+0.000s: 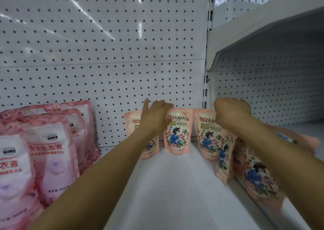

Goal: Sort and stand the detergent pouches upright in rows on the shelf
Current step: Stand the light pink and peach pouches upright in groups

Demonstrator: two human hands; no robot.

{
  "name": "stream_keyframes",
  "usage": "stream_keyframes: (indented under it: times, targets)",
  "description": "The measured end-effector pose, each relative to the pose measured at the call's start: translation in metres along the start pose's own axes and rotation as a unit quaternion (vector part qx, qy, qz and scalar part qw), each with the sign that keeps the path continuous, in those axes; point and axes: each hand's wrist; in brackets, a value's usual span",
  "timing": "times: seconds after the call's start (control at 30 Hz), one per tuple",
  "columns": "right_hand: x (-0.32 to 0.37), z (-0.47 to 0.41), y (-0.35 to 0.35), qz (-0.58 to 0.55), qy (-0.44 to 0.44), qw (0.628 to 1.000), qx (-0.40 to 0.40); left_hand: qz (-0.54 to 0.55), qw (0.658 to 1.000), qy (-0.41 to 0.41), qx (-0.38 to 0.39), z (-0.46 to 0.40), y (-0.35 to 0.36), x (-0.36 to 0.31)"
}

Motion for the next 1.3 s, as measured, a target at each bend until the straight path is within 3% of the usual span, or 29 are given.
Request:
stream_keyframes:
  times: [0.23,0.27,0.33,0.37,0.43,0.5,0.57,0.63,0.7,0.77,0.87,0.97,1.13,1.3]
  targets:
    - [-0.011,0.005,-0.014,-0.139,0.004,0.979,-0.147,-0.044,0.998,-0.018,-0.04,-0.003,0.004,0.005]
    - [-0.01,0.005,-0.014,-0.164,-0.005,0.975,-0.153,-0.015,0.997,-0.022,-0.066,0.001,0.0,0.005]
    - [-0.006,0.004,-0.015,-0.219,-0.025,0.965,-0.141,0.153,0.977,-0.07,-0.131,0.014,-0.017,-0.001]
    - [-0.003,0.004,-0.015,-0.255,-0.031,0.958,-0.124,0.275,0.946,-0.105,-0.133,0.023,-0.027,-0.006]
    - [0.002,0.004,-0.014,-0.329,-0.033,0.94,-0.08,0.461,0.873,-0.146,-0.067,0.043,-0.047,-0.018]
    - [0.007,0.006,-0.011,-0.375,-0.03,0.925,-0.042,0.505,0.85,-0.153,0.005,0.062,-0.054,-0.027]
    - [0.01,0.01,-0.009,-0.397,-0.036,0.917,-0.006,0.478,0.86,-0.173,0.039,0.073,-0.05,-0.032]
    - [0.007,0.015,-0.012,-0.362,-0.052,0.93,0.017,0.454,0.865,-0.212,0.036,0.077,-0.045,-0.033]
    - [0.001,0.021,-0.019,-0.197,-0.069,0.978,-0.032,0.463,0.85,-0.249,0.027,0.083,-0.042,-0.029]
    - [-0.008,0.025,-0.028,-0.029,-0.061,0.995,-0.077,0.474,0.836,-0.278,0.006,0.087,-0.044,-0.023]
    - [-0.016,0.024,-0.038,0.101,-0.026,0.994,0.013,0.47,0.823,-0.317,-0.031,0.095,-0.049,-0.013]
    - [-0.017,0.023,-0.033,0.094,-0.043,0.991,0.089,0.455,0.819,-0.341,-0.07,0.102,-0.054,0.0]
    - [-0.013,0.024,-0.023,0.066,-0.064,0.994,0.066,0.45,0.8,-0.377,-0.125,0.112,-0.06,0.021]
    - [-0.014,0.024,-0.023,0.097,-0.028,0.991,0.089,0.48,0.774,-0.398,-0.113,0.124,-0.054,0.022]
Point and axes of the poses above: each hand's wrist, its own z-axis away from the middle knuckle, its own y-axis out of the palm, x = y × z, and after that the axes turned 14 degrees about -x, right-handed
